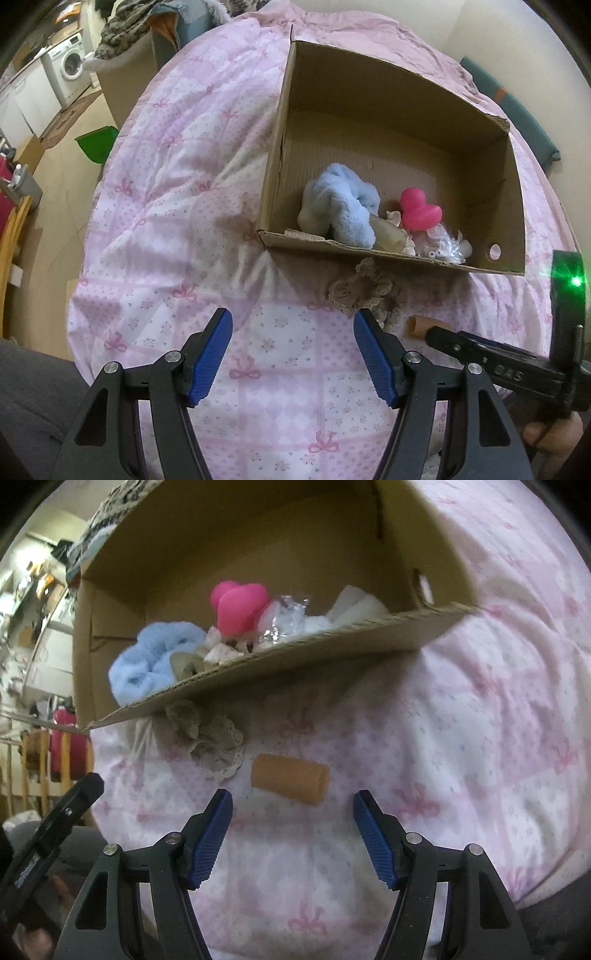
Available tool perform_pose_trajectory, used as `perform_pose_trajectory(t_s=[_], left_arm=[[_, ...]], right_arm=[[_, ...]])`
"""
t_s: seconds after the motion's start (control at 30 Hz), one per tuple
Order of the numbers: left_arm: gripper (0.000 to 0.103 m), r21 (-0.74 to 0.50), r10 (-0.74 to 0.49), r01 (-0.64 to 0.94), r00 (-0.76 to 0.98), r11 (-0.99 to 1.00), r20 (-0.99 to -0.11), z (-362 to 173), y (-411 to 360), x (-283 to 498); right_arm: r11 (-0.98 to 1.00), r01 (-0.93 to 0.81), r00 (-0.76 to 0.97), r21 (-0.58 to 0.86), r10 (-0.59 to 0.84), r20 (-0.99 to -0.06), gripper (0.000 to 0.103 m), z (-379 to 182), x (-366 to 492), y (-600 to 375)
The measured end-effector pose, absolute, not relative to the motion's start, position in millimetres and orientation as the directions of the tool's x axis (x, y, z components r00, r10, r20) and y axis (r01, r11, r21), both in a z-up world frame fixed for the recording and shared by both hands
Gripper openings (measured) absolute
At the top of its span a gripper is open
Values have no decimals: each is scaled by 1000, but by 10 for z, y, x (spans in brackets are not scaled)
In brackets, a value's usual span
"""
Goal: Organize soft objects
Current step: 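Withdraw both open tools from the box toward the remaining items, then grasp the tan foam cylinder with the right tool while the left tool grasps the beige lace scrunchie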
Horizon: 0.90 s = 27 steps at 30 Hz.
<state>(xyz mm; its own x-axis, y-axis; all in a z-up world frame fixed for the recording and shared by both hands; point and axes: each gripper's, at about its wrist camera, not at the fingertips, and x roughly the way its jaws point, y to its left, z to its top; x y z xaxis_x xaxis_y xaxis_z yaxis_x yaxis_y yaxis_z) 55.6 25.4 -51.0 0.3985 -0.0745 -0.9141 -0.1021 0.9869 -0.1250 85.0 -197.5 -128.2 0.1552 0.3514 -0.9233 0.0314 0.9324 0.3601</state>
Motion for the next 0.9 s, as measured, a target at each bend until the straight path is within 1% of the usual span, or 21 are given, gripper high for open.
perform_pose_trajectory(t_s=[0.1,0.13,0.17,0.27,0.3,0.33,0.37,0.47,0.63,0.77,0.9], left_arm=[[65,-124,-72,-107,397,987,-915,-516,267,557],[65,-124,-73,-106,396,987,-916,-517,264,562],[65,-123,-72,-106,393,987,-917,-525,264,567],[65,-121,-71,-107,387,987,-919,-554,252,587],[65,-121,-71,-106,386,987,-920,-561,251,591],[65,-122,-72,-105,386,987,-920,-568,248,596],[65,-121,-72,-102,386,987,-920,-573,239,601],[65,-109,-66,-91,387,990,-920,-586,210,596],[65,-106,-72,-72,378,992,-923,-639,133,607],[65,-120,-100,-28,389,992,-916,-675,-9,634],[65,-131,-137,42,375,990,-917,-783,-217,699]], right_arm=[[942,20,154,335,328,-932,73,-1342,928,-1896],[946,9,154,324,319,-935,68,-1360,948,-1863],[951,-3,152,308,305,-940,54,-1382,961,-1826],[964,-23,144,266,267,-953,34,-1428,996,-1795],[964,-23,147,267,267,-953,30,-1430,1000,-1822],[959,-22,141,283,283,-949,18,-1431,1003,-1841],[952,-21,135,304,304,-943,10,-1432,996,-1850],[942,-41,142,333,336,-931,9,-1348,939,-1863],[896,-18,209,443,437,-875,9,-1056,765,-2044],[880,-8,292,474,456,-841,9,-797,627,-2212],[863,52,338,503,459,-822,9,-746,541,-2369]])
